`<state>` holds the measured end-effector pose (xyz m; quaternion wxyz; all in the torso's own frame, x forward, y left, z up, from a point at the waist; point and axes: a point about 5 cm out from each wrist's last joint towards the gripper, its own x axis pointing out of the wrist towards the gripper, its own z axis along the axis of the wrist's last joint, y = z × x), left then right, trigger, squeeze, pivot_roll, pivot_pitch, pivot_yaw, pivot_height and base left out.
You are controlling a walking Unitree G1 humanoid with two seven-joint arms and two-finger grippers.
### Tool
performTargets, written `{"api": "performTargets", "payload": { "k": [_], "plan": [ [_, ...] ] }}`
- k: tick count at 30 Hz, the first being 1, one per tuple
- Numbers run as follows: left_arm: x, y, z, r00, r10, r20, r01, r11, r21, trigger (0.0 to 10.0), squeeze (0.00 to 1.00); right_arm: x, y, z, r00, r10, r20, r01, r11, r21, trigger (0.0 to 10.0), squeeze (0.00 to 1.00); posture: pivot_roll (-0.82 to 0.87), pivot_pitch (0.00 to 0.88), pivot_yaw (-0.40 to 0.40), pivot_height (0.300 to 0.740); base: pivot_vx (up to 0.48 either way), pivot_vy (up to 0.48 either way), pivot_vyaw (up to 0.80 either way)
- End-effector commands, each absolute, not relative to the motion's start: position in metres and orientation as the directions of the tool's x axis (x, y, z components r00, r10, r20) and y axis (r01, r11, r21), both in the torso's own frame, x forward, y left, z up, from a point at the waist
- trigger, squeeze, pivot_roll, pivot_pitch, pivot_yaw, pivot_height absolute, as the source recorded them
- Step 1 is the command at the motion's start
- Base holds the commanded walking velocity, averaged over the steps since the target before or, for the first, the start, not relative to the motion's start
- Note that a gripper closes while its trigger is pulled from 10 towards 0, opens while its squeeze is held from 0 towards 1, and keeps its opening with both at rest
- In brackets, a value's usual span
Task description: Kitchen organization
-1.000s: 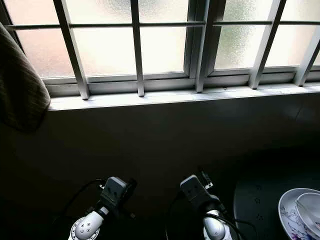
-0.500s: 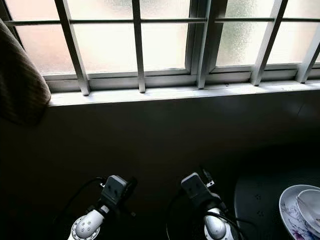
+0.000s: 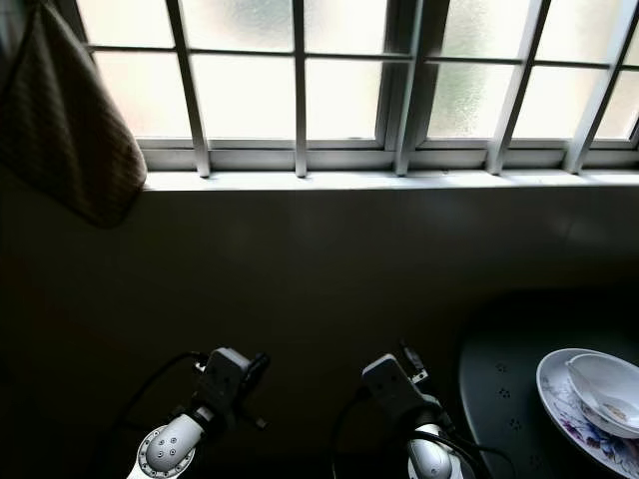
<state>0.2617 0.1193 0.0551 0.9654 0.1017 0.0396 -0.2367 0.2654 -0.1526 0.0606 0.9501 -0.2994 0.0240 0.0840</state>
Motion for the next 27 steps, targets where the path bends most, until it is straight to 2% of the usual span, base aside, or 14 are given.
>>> {"api": "performTargets", "payload": {
  "k": [1,15,22,27],
  "plan": [
    [0.2583,0.1215,0.0504,0.887,-0.439,-0.142,0.458,0.874,0.16,10.0,0.0,0.2721,-0.1504,0.0684,0.986,0.153,-0.066,-0.163,0.808,-0.566,10.0,0.0,0.03,0.0,-0.027,0.74,0.0,0.0,0.0],
    [0.2589,0.1209,0.0483,0.883,-0.438,-0.168,0.464,0.87,0.169,10.0,0.0,0.2732,-0.1527,0.068,0.988,0.135,-0.07,-0.151,0.817,-0.556,10.0,0.0,0.03,0.0,-0.026,0.74,0.0,0.0,0.0],
    [0.2592,0.1203,0.0478,0.883,-0.437,-0.174,0.464,0.869,0.17,10.0,0.0,0.2744,-0.1529,0.0713,0.99,0.13,-0.05,-0.136,0.811,-0.57,10.0,0.0,0.03,0.0,-0.029,0.74,0.0,0.0,-0.76],
    [0.2593,0.12,0.0472,0.882,-0.435,-0.179,0.463,0.87,0.171,10.0,0.0,0.2756,-0.1501,0.0763,0.989,0.147,-0.018,-0.13,0.799,-0.587,10.0,0.0,0.03,0.0,-0.03,0.74,0.0,-0.356,-0.59]
  ]
}}
